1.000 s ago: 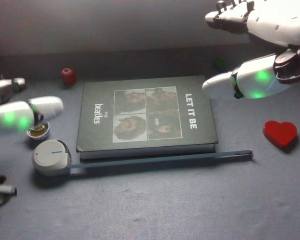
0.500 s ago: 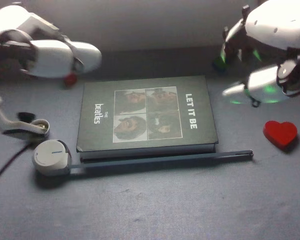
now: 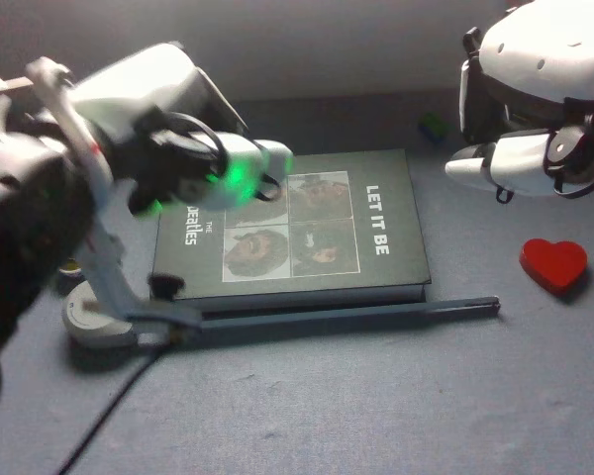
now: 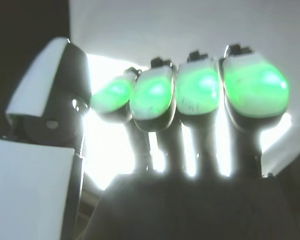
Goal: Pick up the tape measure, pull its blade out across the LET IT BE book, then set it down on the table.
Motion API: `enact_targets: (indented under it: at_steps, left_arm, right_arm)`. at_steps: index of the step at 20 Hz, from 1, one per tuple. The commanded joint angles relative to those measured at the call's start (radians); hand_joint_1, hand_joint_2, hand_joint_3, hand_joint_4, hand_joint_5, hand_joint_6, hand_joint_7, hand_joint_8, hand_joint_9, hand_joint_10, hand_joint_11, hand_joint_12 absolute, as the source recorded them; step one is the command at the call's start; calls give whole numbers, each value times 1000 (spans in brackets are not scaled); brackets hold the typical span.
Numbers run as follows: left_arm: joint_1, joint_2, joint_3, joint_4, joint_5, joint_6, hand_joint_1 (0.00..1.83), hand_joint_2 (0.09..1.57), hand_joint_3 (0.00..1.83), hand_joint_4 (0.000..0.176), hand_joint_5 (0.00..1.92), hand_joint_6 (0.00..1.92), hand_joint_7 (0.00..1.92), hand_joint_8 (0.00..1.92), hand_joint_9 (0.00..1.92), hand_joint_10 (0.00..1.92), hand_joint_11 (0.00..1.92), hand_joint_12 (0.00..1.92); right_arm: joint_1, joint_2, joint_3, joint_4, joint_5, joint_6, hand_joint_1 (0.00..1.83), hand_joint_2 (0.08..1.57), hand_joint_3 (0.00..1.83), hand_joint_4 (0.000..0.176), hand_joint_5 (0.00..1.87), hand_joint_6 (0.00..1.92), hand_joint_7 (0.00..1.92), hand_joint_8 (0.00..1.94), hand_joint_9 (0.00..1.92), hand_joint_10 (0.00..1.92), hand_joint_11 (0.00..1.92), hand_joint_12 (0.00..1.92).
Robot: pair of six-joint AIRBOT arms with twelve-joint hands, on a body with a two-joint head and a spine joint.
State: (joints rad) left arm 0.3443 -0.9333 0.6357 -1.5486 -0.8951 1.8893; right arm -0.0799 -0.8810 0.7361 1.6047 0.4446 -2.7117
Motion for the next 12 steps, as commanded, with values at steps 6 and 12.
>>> enact_targets:
  at_steps: [6,12]
  left_arm:
    - [9,-27,12,130,-28,-18,617,1215,0,0,1165,1921,1312,1921,1379,1921,1466,1921]
    - [1,-27,20,134,-28,-21,642,1213,5,0,1176,1921,1329,1921,1422,1921,1508,1921]
  right_arm:
    - [8,7,-1,-45,7,0,834,1394,6,176,1390,1921,1601,1941,1815,1921,1921,1921]
    - [8,7,-1,-46,3,-2,908,1379,3,176,1387,1921,1591,1941,1833,1921,1921,1921]
